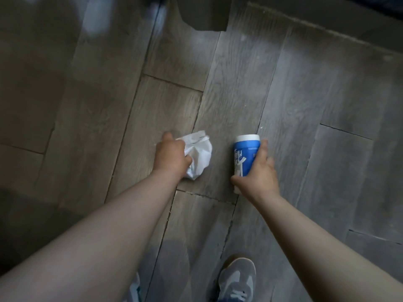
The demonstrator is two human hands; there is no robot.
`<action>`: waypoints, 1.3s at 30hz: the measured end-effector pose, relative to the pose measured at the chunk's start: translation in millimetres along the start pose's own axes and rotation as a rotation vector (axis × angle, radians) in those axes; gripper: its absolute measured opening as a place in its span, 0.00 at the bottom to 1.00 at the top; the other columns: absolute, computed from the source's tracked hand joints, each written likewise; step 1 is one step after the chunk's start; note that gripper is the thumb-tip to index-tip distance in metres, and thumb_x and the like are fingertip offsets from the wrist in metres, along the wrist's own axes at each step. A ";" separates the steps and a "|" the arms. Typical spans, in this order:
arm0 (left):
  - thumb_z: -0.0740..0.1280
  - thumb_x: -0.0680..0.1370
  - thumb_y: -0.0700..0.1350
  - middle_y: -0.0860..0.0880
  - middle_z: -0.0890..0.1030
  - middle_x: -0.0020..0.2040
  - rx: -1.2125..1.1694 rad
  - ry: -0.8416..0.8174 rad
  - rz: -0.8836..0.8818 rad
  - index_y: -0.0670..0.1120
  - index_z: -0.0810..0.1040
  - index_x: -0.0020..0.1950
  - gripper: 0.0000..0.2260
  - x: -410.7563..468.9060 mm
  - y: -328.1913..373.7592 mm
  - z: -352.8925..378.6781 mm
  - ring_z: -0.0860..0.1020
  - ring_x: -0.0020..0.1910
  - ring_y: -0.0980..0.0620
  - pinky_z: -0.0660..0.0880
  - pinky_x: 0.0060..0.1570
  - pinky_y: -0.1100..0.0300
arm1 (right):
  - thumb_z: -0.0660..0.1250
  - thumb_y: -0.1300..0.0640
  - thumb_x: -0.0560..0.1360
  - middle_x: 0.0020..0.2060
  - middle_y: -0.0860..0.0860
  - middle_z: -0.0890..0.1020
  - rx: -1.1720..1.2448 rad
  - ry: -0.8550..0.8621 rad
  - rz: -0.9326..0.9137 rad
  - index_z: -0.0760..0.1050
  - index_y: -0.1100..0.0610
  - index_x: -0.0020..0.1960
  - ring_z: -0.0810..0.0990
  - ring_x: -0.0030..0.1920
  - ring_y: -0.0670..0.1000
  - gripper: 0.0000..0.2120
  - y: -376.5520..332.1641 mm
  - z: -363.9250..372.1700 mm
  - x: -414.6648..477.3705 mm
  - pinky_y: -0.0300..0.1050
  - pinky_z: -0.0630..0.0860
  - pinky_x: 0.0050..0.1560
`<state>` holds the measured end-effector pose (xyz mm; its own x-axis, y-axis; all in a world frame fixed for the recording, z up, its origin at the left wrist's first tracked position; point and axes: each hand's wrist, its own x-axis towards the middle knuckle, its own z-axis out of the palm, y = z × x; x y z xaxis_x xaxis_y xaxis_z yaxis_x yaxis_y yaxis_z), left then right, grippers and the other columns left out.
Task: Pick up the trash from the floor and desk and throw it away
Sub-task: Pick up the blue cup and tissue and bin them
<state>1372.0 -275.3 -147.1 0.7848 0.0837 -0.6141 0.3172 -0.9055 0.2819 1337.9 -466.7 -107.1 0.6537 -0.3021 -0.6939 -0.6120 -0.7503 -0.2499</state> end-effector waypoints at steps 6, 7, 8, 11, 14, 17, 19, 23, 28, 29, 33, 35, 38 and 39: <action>0.69 0.70 0.41 0.44 0.70 0.50 -0.111 0.071 0.037 0.46 0.72 0.38 0.06 -25.7 -2.7 -48.2 0.73 0.37 0.44 0.63 0.34 0.60 | 0.73 0.55 0.67 0.65 0.57 0.65 -0.003 -0.009 -0.030 0.37 0.50 0.78 0.68 0.64 0.60 0.54 -20.8 -21.9 -30.0 0.51 0.68 0.61; 0.69 0.69 0.41 0.46 0.69 0.48 -0.111 0.090 0.050 0.47 0.71 0.37 0.07 -29.9 -1.2 -62.4 0.71 0.35 0.46 0.61 0.32 0.60 | 0.73 0.55 0.67 0.65 0.57 0.65 0.008 -0.004 -0.032 0.38 0.50 0.78 0.68 0.63 0.60 0.53 -28.4 -29.5 -37.6 0.51 0.69 0.60; 0.69 0.69 0.41 0.47 0.68 0.47 -0.111 0.108 0.062 0.47 0.70 0.37 0.08 -34.3 0.9 -78.7 0.70 0.35 0.48 0.60 0.32 0.60 | 0.72 0.55 0.67 0.64 0.57 0.65 0.018 0.002 -0.037 0.39 0.50 0.78 0.68 0.63 0.59 0.53 -37.5 -38.4 -45.8 0.51 0.69 0.60; 0.70 0.67 0.40 0.46 0.69 0.46 -0.118 0.151 0.103 0.47 0.72 0.37 0.07 -50.8 13.0 -136.7 0.70 0.37 0.48 0.63 0.37 0.60 | 0.72 0.55 0.67 0.63 0.56 0.66 0.046 0.031 -0.070 0.40 0.51 0.78 0.69 0.62 0.59 0.52 -69.8 -74.5 -74.0 0.49 0.69 0.59; 0.71 0.67 0.40 0.46 0.70 0.44 -0.130 0.186 0.127 0.46 0.73 0.37 0.07 -76.6 35.8 -203.9 0.71 0.39 0.46 0.64 0.38 0.60 | 0.71 0.55 0.66 0.61 0.55 0.66 0.090 0.078 -0.107 0.41 0.51 0.78 0.69 0.60 0.59 0.51 -104.9 -124.4 -110.8 0.48 0.69 0.57; 0.71 0.67 0.40 0.47 0.69 0.43 -0.138 0.215 0.184 0.47 0.72 0.36 0.08 -112.9 64.4 -273.9 0.71 0.39 0.46 0.63 0.37 0.59 | 0.71 0.55 0.66 0.60 0.54 0.66 0.120 0.137 -0.118 0.41 0.51 0.78 0.69 0.59 0.58 0.51 -138.4 -183.0 -155.5 0.49 0.69 0.58; 0.71 0.67 0.40 0.48 0.68 0.43 -0.156 0.234 0.243 0.46 0.72 0.37 0.08 -143.6 86.0 -321.1 0.70 0.38 0.47 0.64 0.37 0.59 | 0.71 0.55 0.66 0.61 0.54 0.66 0.139 0.178 -0.121 0.40 0.51 0.78 0.69 0.59 0.58 0.52 -159.4 -224.1 -189.8 0.49 0.69 0.59; 0.71 0.68 0.40 0.49 0.69 0.44 -0.165 0.269 0.397 0.46 0.72 0.36 0.08 -214.0 135.1 -411.0 0.70 0.40 0.51 0.60 0.35 0.62 | 0.71 0.54 0.66 0.62 0.53 0.66 0.213 0.280 -0.147 0.40 0.52 0.78 0.69 0.60 0.57 0.52 -192.4 -307.7 -269.7 0.51 0.71 0.61; 0.71 0.68 0.41 0.48 0.72 0.45 -0.144 0.292 0.626 0.47 0.72 0.37 0.08 -319.2 199.7 -504.2 0.69 0.41 0.52 0.59 0.36 0.65 | 0.70 0.53 0.65 0.64 0.52 0.65 0.338 0.454 -0.146 0.43 0.53 0.78 0.69 0.62 0.56 0.51 -196.0 -401.4 -386.5 0.49 0.70 0.62; 0.72 0.68 0.41 0.48 0.71 0.44 -0.148 0.287 0.671 0.47 0.72 0.37 0.08 -342.2 212.8 -518.5 0.70 0.42 0.52 0.59 0.36 0.64 | 0.71 0.52 0.65 0.64 0.53 0.65 0.365 0.494 -0.132 0.43 0.53 0.78 0.69 0.63 0.56 0.51 -191.1 -417.5 -411.8 0.48 0.70 0.62; 0.72 0.68 0.41 0.48 0.71 0.43 -0.139 0.279 0.869 0.46 0.74 0.37 0.07 -431.9 276.3 -574.4 0.71 0.41 0.50 0.60 0.37 0.63 | 0.72 0.51 0.64 0.65 0.55 0.66 0.461 0.689 -0.051 0.45 0.54 0.78 0.70 0.63 0.57 0.52 -162.8 -487.8 -510.3 0.47 0.70 0.61; 0.72 0.69 0.41 0.49 0.71 0.44 -0.110 0.274 0.995 0.44 0.76 0.38 0.06 -480.9 314.3 -598.2 0.72 0.42 0.50 0.62 0.38 0.63 | 0.73 0.51 0.64 0.66 0.56 0.66 0.498 0.797 -0.015 0.45 0.55 0.78 0.70 0.64 0.57 0.52 -142.4 -523.2 -561.5 0.47 0.70 0.62; 0.73 0.69 0.41 0.49 0.72 0.45 -0.099 0.249 1.194 0.42 0.77 0.40 0.06 -562.1 366.7 -614.4 0.72 0.41 0.51 0.64 0.37 0.68 | 0.74 0.52 0.63 0.66 0.57 0.66 0.530 0.935 0.040 0.45 0.56 0.78 0.70 0.64 0.58 0.53 -103.0 -559.3 -642.0 0.48 0.69 0.64; 0.73 0.69 0.41 0.49 0.72 0.45 -0.101 0.236 1.257 0.43 0.77 0.40 0.06 -590.3 381.2 -613.9 0.72 0.40 0.51 0.63 0.35 0.68 | 0.75 0.52 0.63 0.66 0.58 0.66 0.533 0.972 0.059 0.46 0.57 0.78 0.70 0.64 0.58 0.54 -87.8 -566.1 -668.5 0.48 0.69 0.64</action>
<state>1356.5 -414.6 775.4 0.6442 -0.7211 0.2551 -0.6762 -0.3810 0.6305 1206.6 -531.8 760.9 0.5451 -0.8367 0.0528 -0.6142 -0.4414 -0.6541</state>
